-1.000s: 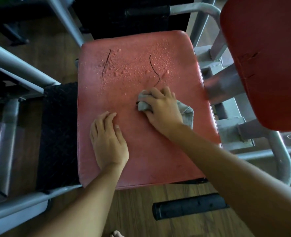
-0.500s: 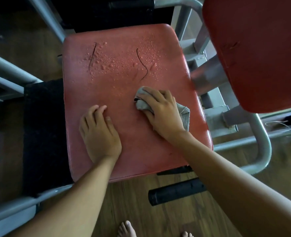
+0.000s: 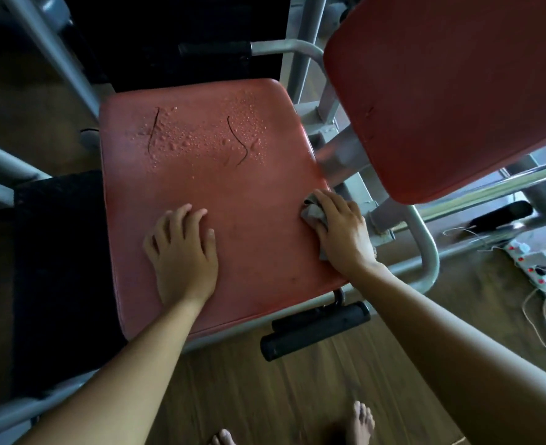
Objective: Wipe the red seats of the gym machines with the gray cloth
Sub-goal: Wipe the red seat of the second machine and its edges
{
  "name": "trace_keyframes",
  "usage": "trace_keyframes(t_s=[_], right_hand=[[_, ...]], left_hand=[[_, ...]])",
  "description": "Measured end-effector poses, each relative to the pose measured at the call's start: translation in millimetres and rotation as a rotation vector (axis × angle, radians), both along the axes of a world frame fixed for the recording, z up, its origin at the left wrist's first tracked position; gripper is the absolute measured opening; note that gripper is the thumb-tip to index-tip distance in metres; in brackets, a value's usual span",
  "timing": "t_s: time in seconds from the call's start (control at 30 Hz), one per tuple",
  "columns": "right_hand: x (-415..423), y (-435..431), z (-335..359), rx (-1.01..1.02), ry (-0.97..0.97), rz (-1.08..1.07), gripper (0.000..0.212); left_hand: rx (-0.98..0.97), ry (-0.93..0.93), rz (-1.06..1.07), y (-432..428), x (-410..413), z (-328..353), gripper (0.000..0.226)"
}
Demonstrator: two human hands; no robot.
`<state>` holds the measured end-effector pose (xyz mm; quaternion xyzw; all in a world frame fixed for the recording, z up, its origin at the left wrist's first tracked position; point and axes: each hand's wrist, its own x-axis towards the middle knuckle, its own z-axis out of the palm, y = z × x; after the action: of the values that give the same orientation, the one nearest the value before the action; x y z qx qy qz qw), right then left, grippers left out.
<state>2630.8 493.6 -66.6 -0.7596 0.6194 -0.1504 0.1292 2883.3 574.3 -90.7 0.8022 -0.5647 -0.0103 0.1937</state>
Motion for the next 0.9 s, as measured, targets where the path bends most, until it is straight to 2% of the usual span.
trace_keyframes(t_s=[0.07,0.13,0.23,0.4,0.6,0.67,0.9], right_hand=[[4,-15,-1,0.004,0.077,-0.047,0.048],[7,-34,0,0.010,0.090,-0.077,0.047],[5,-51,3,0.049,-0.097,-0.091,0.041],[-13,-45,7,0.177,-0.390,-0.207,0.042],[-51,1,2,0.334,-0.395,-0.186,0.035],[-55,5,-3,0.395,-0.376,-0.162,0.041],[-38,-27,-8,0.336,-0.499,-0.144,0.056]], left_hand=[[0.016,-0.011,0.008,-3,-6,2,0.034],[0.012,0.032,0.134,-18,-22,8,0.033],[0.026,0.184,0.320,-43,-53,13,0.035],[0.051,0.047,0.354,-45,-70,-3,0.041],[0.084,-0.005,0.388,-50,-76,-4,0.039],[0.080,-0.009,0.390,-50,-77,-3,0.038],[0.084,-0.035,0.407,-53,-79,-3,0.038]])
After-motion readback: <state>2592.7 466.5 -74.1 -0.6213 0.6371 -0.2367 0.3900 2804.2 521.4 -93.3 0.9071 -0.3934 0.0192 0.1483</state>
